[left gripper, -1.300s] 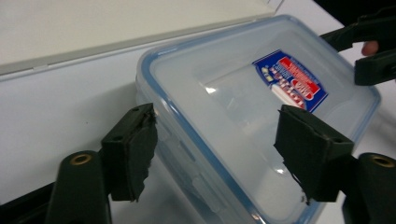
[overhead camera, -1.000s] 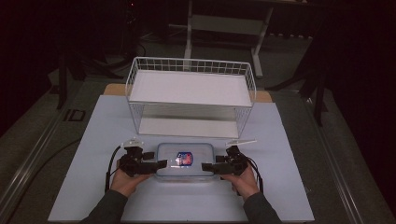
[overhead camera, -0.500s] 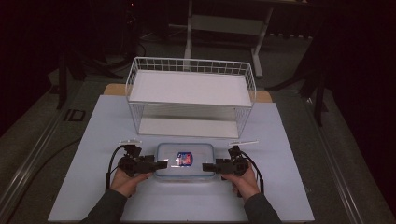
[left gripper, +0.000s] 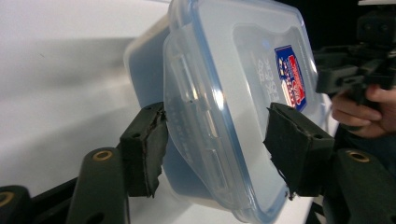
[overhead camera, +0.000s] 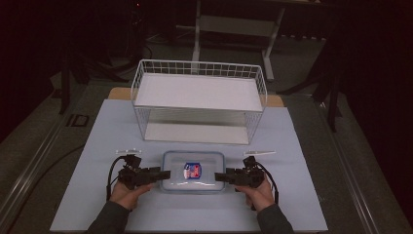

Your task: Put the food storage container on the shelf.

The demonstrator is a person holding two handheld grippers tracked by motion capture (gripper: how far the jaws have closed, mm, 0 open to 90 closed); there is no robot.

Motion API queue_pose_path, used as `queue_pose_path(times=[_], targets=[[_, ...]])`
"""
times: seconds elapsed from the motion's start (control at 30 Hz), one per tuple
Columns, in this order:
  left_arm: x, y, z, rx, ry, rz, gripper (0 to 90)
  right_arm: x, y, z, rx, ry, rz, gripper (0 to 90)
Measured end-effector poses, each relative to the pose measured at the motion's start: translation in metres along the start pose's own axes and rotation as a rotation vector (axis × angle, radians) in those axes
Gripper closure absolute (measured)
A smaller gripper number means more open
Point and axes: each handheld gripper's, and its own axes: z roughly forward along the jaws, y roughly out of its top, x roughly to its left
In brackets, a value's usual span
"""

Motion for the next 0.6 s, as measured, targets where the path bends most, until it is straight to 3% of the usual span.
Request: queue_pose_path(times=[0.13, 0.33, 0.6], targets=[[-0.005, -0.001, -0.002, 0.002, 0.020, 0.036, 41.7, 0.003, -0.003, -0.004, -0.010, 0.001, -0.004, 42.7], [-0.007, -0.005, -0.009, -0.002, 0.005, 0.040, 47.5, 0.002, -0.009, -0.010, -0.033, 0.039, 0.022, 49.9], [-0.015, -0.010, -0.011, -0.004, 0.037, 0.061, 47.8, 0.006, -0.015, -0.011, -0.042, 0.036, 0.048, 50.4]])
